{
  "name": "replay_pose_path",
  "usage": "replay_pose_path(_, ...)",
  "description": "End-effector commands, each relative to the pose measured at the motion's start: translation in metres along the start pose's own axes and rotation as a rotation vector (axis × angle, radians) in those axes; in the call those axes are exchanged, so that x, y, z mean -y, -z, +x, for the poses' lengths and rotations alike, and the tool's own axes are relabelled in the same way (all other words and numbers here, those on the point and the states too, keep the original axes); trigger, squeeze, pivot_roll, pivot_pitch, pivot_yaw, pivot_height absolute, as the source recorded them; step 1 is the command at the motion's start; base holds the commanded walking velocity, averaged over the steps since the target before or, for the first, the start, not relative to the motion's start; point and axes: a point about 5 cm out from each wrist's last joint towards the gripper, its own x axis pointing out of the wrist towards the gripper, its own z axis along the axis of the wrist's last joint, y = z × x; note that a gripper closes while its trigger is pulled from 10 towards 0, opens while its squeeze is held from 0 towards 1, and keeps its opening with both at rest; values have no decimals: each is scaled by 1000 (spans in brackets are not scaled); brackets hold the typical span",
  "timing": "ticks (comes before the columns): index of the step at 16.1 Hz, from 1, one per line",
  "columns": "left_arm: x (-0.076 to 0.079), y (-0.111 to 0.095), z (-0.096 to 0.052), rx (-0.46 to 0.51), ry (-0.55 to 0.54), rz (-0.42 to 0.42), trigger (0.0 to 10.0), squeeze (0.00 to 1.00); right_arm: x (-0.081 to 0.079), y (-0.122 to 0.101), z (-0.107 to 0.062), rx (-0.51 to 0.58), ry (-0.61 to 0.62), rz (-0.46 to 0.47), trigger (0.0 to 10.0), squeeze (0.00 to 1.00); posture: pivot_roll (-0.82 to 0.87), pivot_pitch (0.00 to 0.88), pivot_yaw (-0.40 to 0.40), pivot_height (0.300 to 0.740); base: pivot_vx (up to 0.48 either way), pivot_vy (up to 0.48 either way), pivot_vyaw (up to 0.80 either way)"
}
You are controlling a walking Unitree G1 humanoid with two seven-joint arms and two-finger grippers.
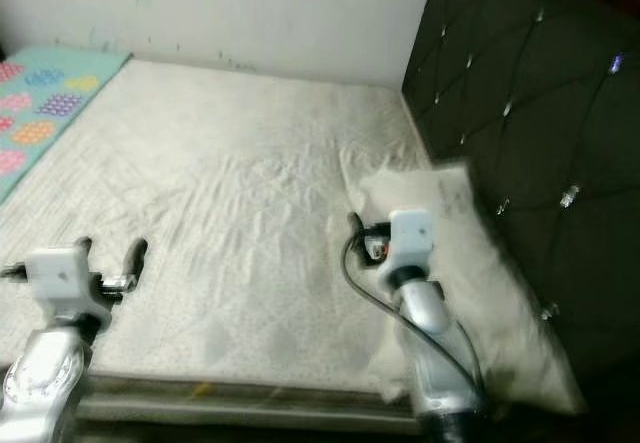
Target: Clean up the room
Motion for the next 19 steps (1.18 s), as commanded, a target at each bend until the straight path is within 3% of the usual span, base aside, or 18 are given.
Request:
replay_pose_path(1,-2,-1,-3,-4,-12,15,10000,0,0,-5,2,4,22,-3,10000,0,-67,28,-79,740,0,480,0)
replay_pose_path(4,0,1,-2,-10,-10,9,10000,0,-2,-3,3,-29,26,-20,10000,0,-68,24,-78,740,0,480,0)
replay_pose_path(6,1,2,-1,-13,-5,6,10000,0,-8,-7,2,41,-67,-90,10000,0,-69,19,-76,740,0,480,0)
replay_pose_path(8,3,4,-1,-22,8,6,10000,0,-10,-7,-2,40,-98,-44,10000,0,-65,14,-72,740,0,480,0)
replay_pose_path(11,3,5,-2,-27,19,7,10000,0,-6,-6,-1,18,-91,-55,10000,0,-64,11,-67,740,0,480,0)
replay_pose_path(13,3,4,-1,-24,15,2,10000,0,-3,-1,-3,-10,-94,17,10000,0,-56,9,-64,740,0,480,0)
replay_pose_path(16,3,4,-1,-22,23,12,10000,0,-3,0,-1,-25,-58,-7,10000,0,-55,5,-60,740,0,480,0)
replay_pose_path(19,2,4,1,-19,20,22,10000,0,-11,-6,-2,32,-133,-44,10000,0,-57,0,-59,740,0,480,0)
